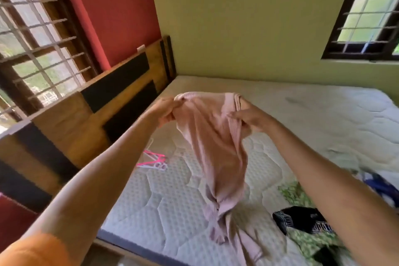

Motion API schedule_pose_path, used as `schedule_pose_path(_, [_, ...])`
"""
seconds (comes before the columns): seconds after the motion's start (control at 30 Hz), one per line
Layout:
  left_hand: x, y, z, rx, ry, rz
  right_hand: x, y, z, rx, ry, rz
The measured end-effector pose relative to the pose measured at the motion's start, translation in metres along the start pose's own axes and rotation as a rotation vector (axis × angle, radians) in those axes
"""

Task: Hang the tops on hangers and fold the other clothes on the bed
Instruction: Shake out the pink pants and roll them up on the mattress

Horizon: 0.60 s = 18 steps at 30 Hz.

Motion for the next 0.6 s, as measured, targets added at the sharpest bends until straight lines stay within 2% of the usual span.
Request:
schedule_pose_path(0.07, [0.02, 0.002, 0.005, 0.07, -0.169, 0.032, 0.004, 0.005, -0.001, -0.037, -0.041, 0.002])
schedule_pose_path(0.13, [0.035, -0.007, 0.02, 0.301, -0.293, 0.006, 0.014, 0.018, -0.002, 0.13, -0.153, -0.047])
schedule_pose_path(0.2, [0.053, -0.029, 0.032, 0.419, -0.348, -0.127, 0.025, 0.036, -0.006, 0.357, -0.248, -0.034])
schedule_pose_path(0.23, [0.06, -0.045, 0.037, 0.391, -0.327, -0.214, 0.031, 0.047, -0.011, 0.511, -0.274, -0.01])
schedule_pose_path(0.3, [0.067, -0.069, 0.044, 0.103, -0.223, -0.305, 0.039, 0.065, -0.02, 0.668, -0.286, 0.052])
schedule_pose_path(0.33, [0.068, -0.074, 0.045, -0.031, -0.122, -0.253, 0.042, 0.068, -0.023, 0.558, -0.263, 0.032])
schedule_pose_path(0.37, [0.068, -0.071, 0.044, 0.005, 0.021, -0.141, 0.043, 0.067, -0.029, 0.316, -0.22, -0.018])
schedule_pose_path(0.43, [0.064, -0.042, 0.044, 0.339, 0.289, 0.114, 0.043, 0.057, -0.047, -0.113, -0.211, -0.144])
schedule_pose_path(0.47, [0.068, -0.03, 0.048, 0.438, 0.336, 0.146, 0.047, 0.053, -0.05, -0.187, -0.28, -0.142])
schedule_pose_path(0.5, [0.07, -0.026, 0.049, 0.396, 0.307, 0.138, 0.045, 0.055, -0.052, -0.131, -0.356, -0.155])
schedule_pose_path(0.6, [0.079, -0.046, 0.055, -0.013, 0.208, 0.103, 0.049, 0.071, -0.04, 0.295, -0.574, -0.192])
Point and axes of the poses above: each hand's wrist, its own x-axis towards the middle knuckle, its own z-axis out of the back of the hand, y = z × x, the point moved 2 cm from there along x, towards the middle knuckle, and after that the axes turned 11 degrees about -y, right-handed, at the moved point
